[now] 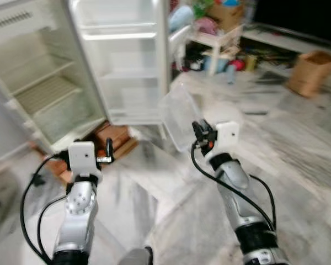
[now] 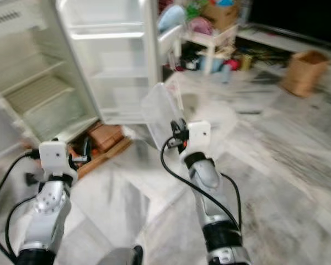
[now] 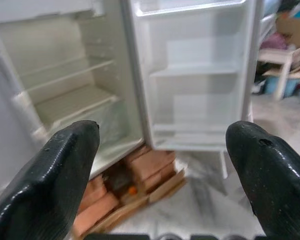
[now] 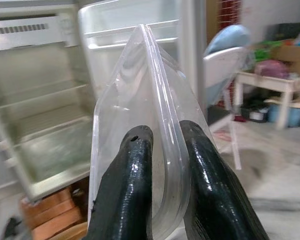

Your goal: Restocking fridge

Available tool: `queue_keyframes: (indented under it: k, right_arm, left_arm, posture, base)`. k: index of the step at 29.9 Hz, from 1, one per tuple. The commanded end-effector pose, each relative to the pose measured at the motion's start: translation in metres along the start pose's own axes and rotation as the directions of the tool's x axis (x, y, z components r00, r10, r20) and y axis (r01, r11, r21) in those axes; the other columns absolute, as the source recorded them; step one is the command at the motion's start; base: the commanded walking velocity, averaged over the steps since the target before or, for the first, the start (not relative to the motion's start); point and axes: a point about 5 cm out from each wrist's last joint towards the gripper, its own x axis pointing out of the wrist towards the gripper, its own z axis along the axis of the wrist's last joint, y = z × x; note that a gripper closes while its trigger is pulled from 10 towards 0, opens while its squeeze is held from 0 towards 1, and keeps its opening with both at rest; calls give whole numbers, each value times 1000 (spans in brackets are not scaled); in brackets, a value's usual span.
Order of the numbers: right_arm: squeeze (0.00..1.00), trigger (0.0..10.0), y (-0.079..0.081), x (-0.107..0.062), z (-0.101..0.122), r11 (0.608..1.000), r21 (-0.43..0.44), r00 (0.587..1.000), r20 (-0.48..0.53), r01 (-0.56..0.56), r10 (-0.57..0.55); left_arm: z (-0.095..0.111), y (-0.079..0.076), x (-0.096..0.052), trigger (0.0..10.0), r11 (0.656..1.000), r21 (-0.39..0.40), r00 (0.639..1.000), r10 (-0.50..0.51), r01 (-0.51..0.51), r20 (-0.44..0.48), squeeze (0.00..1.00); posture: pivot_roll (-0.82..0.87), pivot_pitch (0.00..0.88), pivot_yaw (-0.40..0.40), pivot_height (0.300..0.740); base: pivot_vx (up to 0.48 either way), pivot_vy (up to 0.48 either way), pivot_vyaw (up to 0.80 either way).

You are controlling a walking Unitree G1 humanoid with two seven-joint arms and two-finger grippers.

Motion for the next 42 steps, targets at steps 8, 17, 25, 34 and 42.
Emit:
queue_keyframes:
  k: [8,17,25,34,42]
  right_arm:
    - [0,10000,-8,0,10,1000,-8,999,39,12,-12]
    - [0,10000,-4,-3,8,1000,-5,999,32,-9,9]
    - [0,10000,-4,-4,10,999,52,998,54,3,-6]
    - [0,10000,-2,-2,12,999,26,998,59,-23,21]
    - [0,10000,8,-1,12,997,7,996,54,-78,78]
  left_arm:
    - [0,2,-1,10000,997,-78,1000,-4,2,-29,0]
    - [3,-2,-3,10000,995,-88,999,-49,47,-18,0]
    - [4,-1,-5,10000,993,-100,998,-56,55,-5,0]
    - [3,0,-5,10000,993,-108,999,-46,44,-17,0]
    - [1,1,-4,10000,993,-115,999,-28,24,-32,0]
  posture:
    - [79,0,36,740]
    - [81,2,36,740]
    - [85,7,36,740]
    - [81,7,31,740]
    - [83,7,26,740]
  base:
    - [0,0,769]
    - [0,0,769]
    - [173,0,492]
    - [428,0,0]
    - [406,81,0]
